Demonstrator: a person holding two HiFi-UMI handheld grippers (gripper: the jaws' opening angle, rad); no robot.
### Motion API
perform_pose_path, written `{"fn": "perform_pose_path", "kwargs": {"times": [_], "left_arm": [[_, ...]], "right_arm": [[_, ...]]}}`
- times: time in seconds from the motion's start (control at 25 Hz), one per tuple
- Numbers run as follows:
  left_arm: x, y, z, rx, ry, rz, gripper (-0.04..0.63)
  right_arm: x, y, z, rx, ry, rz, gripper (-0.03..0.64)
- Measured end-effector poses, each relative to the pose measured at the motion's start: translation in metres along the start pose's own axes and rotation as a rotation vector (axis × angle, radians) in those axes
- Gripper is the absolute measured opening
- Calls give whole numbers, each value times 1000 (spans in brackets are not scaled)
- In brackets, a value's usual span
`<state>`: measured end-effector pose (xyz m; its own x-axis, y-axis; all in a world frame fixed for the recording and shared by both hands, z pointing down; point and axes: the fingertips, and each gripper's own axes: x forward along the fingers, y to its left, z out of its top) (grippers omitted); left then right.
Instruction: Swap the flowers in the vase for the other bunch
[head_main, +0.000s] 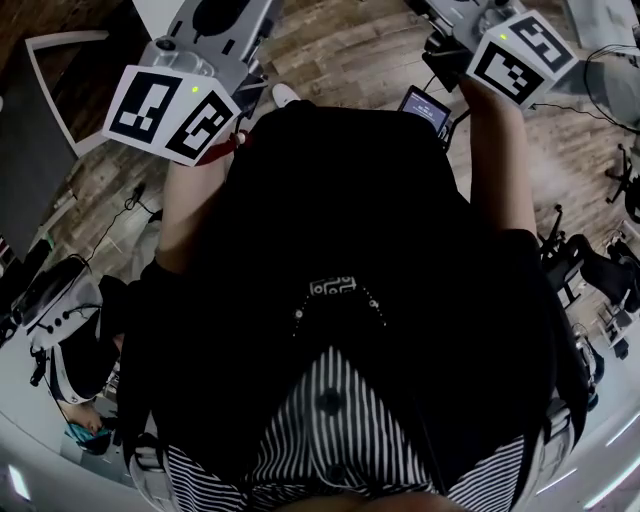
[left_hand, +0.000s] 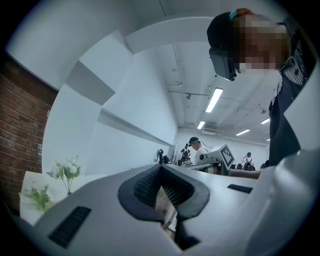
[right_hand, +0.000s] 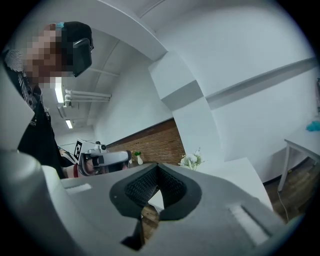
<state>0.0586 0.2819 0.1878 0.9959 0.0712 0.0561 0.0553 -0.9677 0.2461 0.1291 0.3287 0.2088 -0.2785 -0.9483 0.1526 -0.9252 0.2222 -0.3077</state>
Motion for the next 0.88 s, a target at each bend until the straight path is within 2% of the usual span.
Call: {"fn": "perform_pose_path", "kwargs": {"times": [0.2,0.36,0.52,0.72,0.88], "left_arm": [[-29,43,17,12,-36,33,5],[-55,68,12,22,-27,32,5],[-79,95,11,7,-53,66,5],[-81,105,6,-11,-62,81,5],[-89,117,18,-12,-90,115,5]], "right_arm": [[35,0,-3,31,20,3,3],[72,2,0,-2,41,-2,3],[107,12,7,-19,31,19,3],[124,8,5,-10,57,49,3],[140,5,15,0,47,71,3]]}}
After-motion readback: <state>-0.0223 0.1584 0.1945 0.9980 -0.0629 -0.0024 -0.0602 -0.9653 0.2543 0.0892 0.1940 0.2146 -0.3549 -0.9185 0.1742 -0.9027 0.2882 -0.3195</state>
